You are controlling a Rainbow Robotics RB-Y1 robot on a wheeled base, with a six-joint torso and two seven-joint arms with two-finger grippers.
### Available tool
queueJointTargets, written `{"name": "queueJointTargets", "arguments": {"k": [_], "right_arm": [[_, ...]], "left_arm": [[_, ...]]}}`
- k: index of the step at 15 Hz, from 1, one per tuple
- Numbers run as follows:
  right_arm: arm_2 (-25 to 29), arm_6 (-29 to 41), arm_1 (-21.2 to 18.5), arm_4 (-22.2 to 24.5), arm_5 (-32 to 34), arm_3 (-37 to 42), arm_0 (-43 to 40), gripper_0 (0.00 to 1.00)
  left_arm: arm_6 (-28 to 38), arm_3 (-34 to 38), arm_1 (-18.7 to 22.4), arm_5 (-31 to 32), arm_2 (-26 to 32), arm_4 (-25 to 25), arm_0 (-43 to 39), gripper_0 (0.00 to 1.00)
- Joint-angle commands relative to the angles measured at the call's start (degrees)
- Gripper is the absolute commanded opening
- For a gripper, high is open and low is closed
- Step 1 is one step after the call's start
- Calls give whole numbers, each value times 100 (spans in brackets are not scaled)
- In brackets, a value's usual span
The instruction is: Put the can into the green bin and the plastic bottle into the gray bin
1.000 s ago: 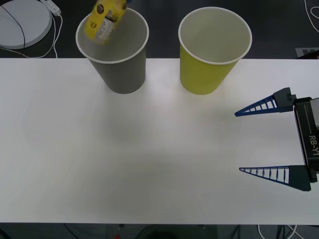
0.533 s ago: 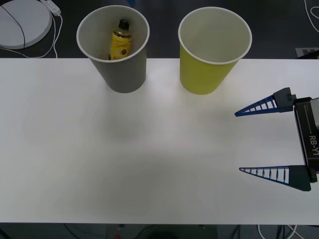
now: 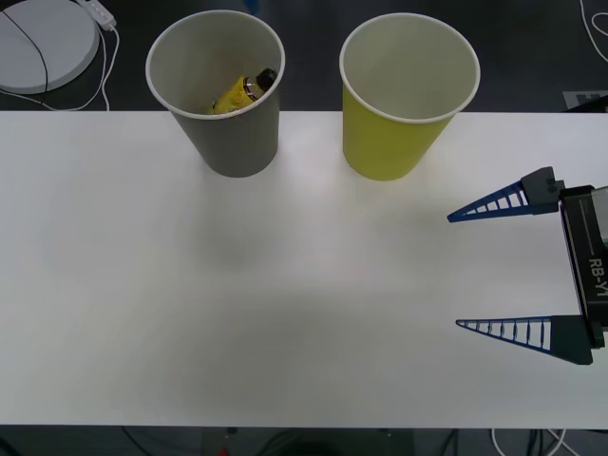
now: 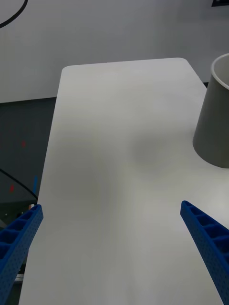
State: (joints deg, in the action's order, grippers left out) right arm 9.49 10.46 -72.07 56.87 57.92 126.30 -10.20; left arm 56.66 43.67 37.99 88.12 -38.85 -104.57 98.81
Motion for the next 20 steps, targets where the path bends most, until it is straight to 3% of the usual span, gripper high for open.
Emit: {"name": "queueJointTargets", "arguments": {"k": [1, 7, 10, 14, 20], "right_arm": [[0, 0, 0, 0, 0, 0, 0, 100], [0, 0, 0, 0, 0, 0, 0, 100], [0, 0, 0, 0, 0, 0, 0, 100], [0, 0, 0, 0, 0, 0, 0, 100], [0, 0, 0, 0, 0, 0, 0, 100]], "left_arm": [[99, 537, 261, 48, 0, 86, -213, 100], [468, 1961, 1096, -23, 0, 464, -837, 100], [934, 2884, 1712, -444, 0, 965, -1391, 100], [978, 3464, 2336, -1139, 0, 1633, -2024, 100], [881, 4440, 2995, -1736, 176, 1914, -2920, 100]]}}
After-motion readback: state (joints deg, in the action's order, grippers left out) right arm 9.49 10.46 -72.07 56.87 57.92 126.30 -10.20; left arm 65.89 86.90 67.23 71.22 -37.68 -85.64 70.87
